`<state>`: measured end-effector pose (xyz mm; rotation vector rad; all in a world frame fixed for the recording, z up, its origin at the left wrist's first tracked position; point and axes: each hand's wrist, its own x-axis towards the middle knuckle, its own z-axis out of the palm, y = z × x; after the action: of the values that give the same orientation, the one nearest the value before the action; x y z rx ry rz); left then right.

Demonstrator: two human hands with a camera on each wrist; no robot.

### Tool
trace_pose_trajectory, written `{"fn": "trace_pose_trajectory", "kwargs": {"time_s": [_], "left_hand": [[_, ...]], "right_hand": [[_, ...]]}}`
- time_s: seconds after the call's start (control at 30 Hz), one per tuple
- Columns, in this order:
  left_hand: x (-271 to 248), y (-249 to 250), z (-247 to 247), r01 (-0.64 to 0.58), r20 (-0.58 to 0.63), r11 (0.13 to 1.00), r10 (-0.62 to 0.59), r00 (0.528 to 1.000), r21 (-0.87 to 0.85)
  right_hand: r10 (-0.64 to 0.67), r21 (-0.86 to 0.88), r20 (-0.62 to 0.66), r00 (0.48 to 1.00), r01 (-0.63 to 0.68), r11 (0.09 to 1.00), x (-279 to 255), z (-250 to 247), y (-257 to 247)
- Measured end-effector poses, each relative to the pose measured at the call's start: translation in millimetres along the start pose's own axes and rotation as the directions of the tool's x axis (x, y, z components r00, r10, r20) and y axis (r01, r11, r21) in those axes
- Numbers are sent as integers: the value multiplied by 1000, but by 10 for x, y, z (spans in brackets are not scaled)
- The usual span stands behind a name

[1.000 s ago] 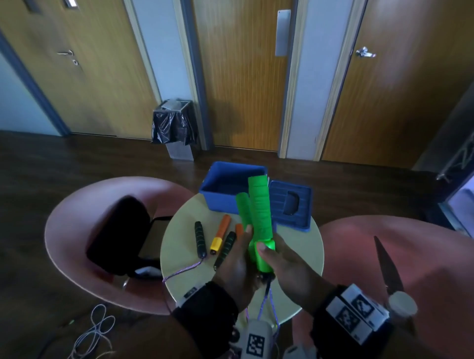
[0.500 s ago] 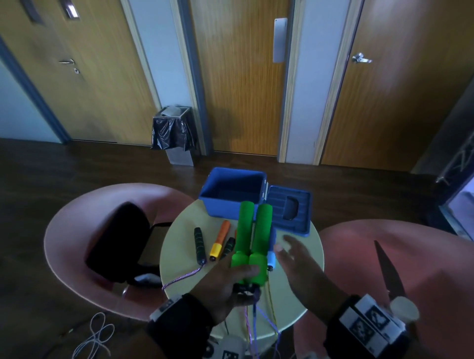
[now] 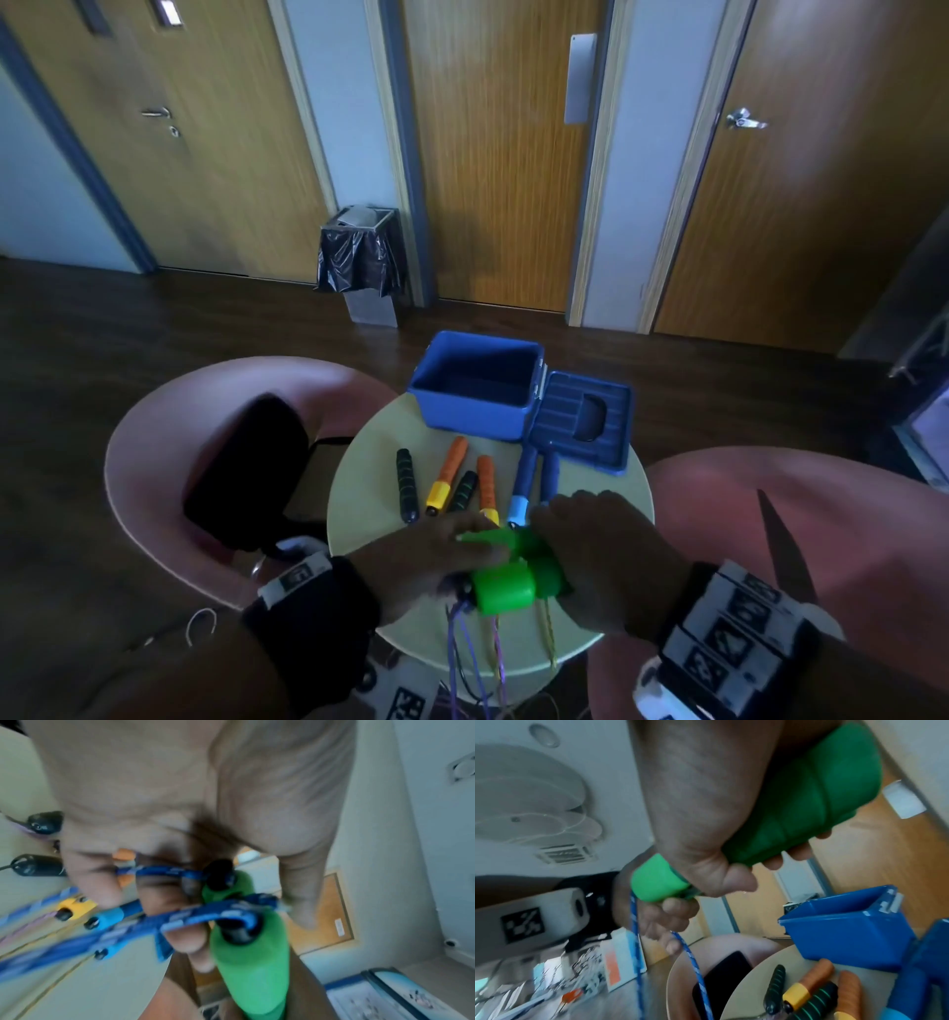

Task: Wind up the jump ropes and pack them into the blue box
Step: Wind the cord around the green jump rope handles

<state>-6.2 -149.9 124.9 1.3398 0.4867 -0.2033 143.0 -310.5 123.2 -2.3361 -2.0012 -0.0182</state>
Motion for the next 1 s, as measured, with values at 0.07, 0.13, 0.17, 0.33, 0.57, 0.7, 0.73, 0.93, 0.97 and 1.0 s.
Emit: {"fn": "trace_pose_trajectory", "kwargs": {"time_s": [0.07,0.13,0.17,0.33,0.57,0.7,0.73,0.93,0.97,1.0], "left_hand": [[-45,-20,-25,-82,-148,992,96,984,96],[-94,-168,-71,-169,-227,972,204,952,162],[-126,-246,-78,-214,-255,965,247,935,149],[-232,-508,-120,-221,-336,972,182,924,-81],[-185,-395,-58,-176,-283,979,198,939,99],[-117,-399,18,-164,-198,969,200,960,183],[-128,-407,38,-199,-173,961,233,957,193],[-69,-323,125,-316,-135,943,329,935,105],[-41,-266,146,-340,-134,934,352,926,105],[-26,-188,180,-365,-139,924,379,915,113]], "right_hand": [[148,128,5,989,-148,981,-26,-21,27],[288,364,51,956,-286,886,-76,-24,49],[351,491,73,933,-340,802,-91,-5,70],[509,914,405,759,-319,-252,-55,59,98],[567,685,429,703,157,-712,187,-109,53],[578,632,448,682,216,-745,310,-94,74],[577,622,441,688,230,-749,323,-101,77],[508,733,305,806,142,-665,349,-239,-58],[485,774,290,825,97,-626,343,-263,-92],[464,811,272,843,59,-582,329,-279,-124]]}}
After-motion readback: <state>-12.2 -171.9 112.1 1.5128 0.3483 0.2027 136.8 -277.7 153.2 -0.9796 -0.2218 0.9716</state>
